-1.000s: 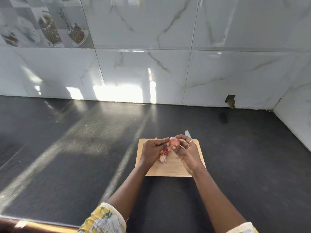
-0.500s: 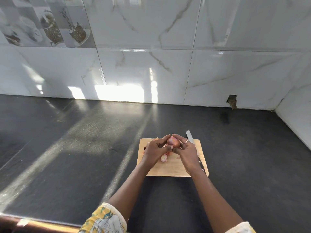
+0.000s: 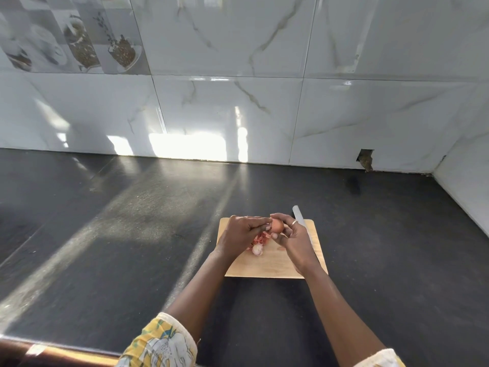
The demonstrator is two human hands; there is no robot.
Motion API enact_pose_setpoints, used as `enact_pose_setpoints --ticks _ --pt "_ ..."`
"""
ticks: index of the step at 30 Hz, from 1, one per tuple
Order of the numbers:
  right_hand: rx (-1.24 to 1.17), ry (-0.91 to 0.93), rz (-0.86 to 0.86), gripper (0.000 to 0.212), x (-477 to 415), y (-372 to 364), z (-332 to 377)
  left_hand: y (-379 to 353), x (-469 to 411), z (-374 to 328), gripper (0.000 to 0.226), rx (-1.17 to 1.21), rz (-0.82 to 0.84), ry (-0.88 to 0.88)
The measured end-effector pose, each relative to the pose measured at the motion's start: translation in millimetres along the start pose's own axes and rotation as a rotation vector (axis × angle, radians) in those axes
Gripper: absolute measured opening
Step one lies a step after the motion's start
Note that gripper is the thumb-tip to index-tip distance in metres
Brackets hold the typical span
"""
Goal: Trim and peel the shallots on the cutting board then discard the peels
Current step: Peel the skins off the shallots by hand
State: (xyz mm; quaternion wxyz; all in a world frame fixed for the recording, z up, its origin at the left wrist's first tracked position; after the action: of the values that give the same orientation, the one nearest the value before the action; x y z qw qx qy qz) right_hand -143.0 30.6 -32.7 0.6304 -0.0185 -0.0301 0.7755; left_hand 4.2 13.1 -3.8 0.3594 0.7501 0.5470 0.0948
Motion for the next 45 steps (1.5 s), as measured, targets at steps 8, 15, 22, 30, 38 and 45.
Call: enact_pose_setpoints --ticks 8,15,22,30,38,45 --pt "-0.134 -0.014 0.020 0.037 -0.7 -0.1 -5.4 3.0 -2.6 -0.3 0.013 -0.045 -0.022 0.049" --pt "-0.168 0.006 0.021 0.035 -0.8 -0.6 -2.8 -0.3 0.1 -0.1 0.014 -0.097 -0.046 0.073" --pt "-0.290 0.023 -0.004 0.041 -1.0 0.3 0.3 -0.7 -0.7 -1.2 0.016 -0.046 -0.078 0.093" --pt "-0.437 0.022 0.010 0.034 0.0 1.2 -3.0 -2.9 0.3 -8.3 0.013 -0.063 -0.106 0.158" --pt "-0.564 0.018 0.016 0.026 5.3 -2.4 3.7 -7.0 -2.3 -4.9 0.016 0.022 -0.068 0.305" --pt "-0.606 -0.005 0.024 0.034 8.7 0.0 4.8 -11.7 -3.7 -4.9 0.017 0.114 -0.042 0.385"
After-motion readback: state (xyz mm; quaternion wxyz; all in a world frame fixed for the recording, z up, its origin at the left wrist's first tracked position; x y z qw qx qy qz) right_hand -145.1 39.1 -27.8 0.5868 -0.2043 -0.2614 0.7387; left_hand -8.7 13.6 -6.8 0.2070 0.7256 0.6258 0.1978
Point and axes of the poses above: each hand's wrist, its own x-axis away from the middle knuckle, its own y-axis out of the back of the hand, z = x × y, the point moved 3 cm from there along -x, towards the middle knuckle, and after that the axes turned 10 degrees about z, right-handed, at the moved point
